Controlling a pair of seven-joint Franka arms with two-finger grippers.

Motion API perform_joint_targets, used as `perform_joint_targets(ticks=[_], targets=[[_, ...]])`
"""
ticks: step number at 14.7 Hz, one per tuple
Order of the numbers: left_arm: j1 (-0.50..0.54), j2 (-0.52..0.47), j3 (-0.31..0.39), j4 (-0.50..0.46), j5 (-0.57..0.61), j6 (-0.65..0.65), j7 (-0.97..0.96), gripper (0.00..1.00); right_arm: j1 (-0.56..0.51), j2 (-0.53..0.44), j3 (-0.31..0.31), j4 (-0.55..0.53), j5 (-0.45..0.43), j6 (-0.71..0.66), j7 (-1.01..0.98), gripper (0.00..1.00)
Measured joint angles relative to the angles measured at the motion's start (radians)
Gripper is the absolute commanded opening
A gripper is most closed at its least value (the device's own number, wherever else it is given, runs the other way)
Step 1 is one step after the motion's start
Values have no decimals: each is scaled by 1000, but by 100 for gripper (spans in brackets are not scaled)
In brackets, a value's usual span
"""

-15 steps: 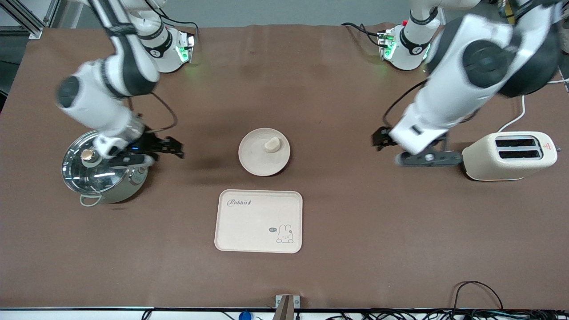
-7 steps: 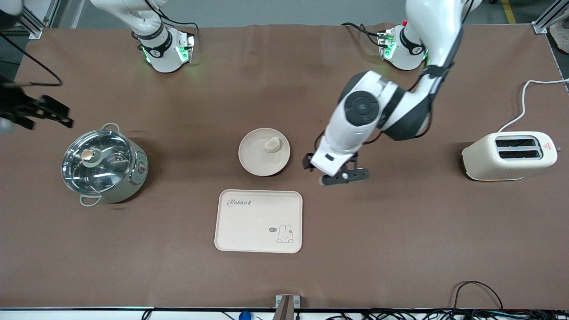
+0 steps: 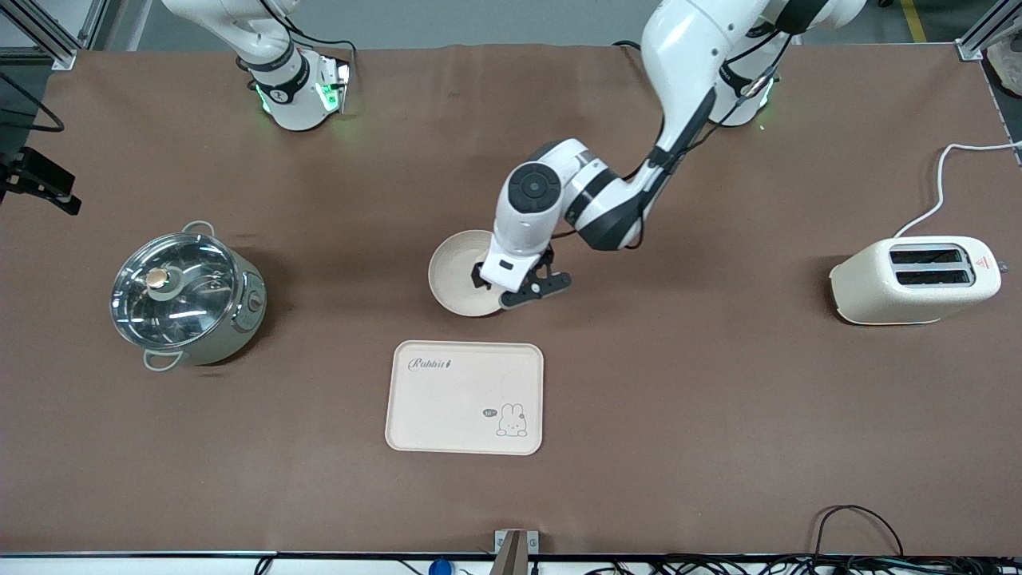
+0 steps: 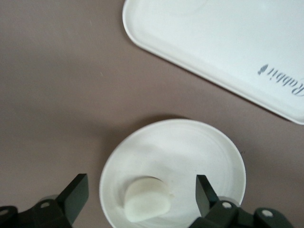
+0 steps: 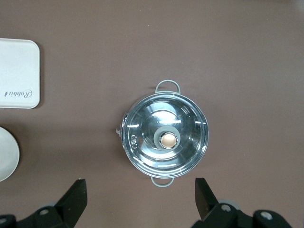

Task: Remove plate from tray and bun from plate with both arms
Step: 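Lower the left gripper onto the bun and close it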

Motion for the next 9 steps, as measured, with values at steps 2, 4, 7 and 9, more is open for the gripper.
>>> perform_joint_targets(ticks=[2,4,7,9], targets=[[-34,31,3,0,4,23,-52,79,5,2,-2,-3,0,0,0,100],[-52,47,4,1,8,31,-74,73,25,6,-3,-5,0,-2,0,100],[-62,61,4,0,10,30,-118,63,66,7,-5,-5,0,-10,12,100],[-78,79,4,0,10,30,-135,55,81,7,-8,-5,-1,-12,20,100]])
